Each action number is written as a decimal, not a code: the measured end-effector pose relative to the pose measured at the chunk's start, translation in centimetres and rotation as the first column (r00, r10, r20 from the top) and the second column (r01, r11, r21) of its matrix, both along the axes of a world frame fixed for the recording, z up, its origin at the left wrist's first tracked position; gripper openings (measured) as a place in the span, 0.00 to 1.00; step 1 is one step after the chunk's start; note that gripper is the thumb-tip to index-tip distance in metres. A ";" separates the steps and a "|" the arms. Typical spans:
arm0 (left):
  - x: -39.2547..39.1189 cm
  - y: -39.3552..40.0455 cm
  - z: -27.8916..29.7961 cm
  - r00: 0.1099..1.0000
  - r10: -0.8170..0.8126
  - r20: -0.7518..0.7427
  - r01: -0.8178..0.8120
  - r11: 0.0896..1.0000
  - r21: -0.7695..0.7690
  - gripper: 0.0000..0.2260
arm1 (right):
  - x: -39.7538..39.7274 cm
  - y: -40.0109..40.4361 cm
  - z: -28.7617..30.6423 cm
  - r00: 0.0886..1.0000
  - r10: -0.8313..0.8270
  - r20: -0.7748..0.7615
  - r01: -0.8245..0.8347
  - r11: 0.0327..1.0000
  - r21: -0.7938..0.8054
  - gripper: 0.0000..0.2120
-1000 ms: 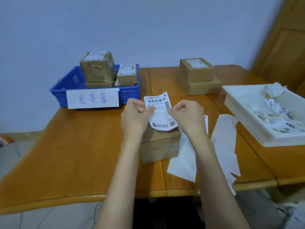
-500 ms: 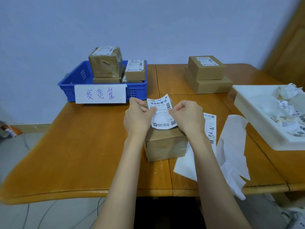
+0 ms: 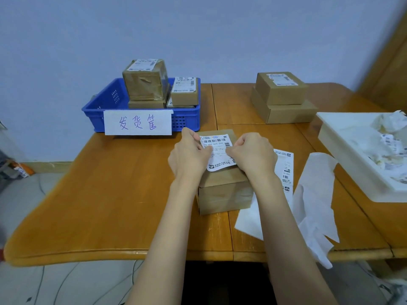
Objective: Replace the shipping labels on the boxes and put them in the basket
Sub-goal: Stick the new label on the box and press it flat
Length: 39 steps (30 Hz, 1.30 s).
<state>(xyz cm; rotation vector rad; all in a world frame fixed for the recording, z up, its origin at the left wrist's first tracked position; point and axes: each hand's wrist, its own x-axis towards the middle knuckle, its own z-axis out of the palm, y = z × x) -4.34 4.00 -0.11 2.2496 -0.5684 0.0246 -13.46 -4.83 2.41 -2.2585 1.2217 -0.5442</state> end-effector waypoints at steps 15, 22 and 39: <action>1.2 0.1 -0.6 0.979 -0.151 -0.139 0.147 0.988 -0.038 0.15 | -2.0 -0.6 -0.3 0.999 0.010 0.037 -0.015 0.989 0.148 0.24; 1.3 0.1 -1.3 0.980 -0.182 -0.084 0.177 0.982 -0.065 0.14 | -0.2 1.1 1.7 0.819 0.164 0.550 -0.405 0.844 0.352 0.07; 1.9 0.4 -1.7 0.969 -0.198 -0.146 0.171 0.969 -0.175 0.17 | 3.2 -0.4 0.5 0.904 0.070 0.423 -0.297 0.814 0.499 0.06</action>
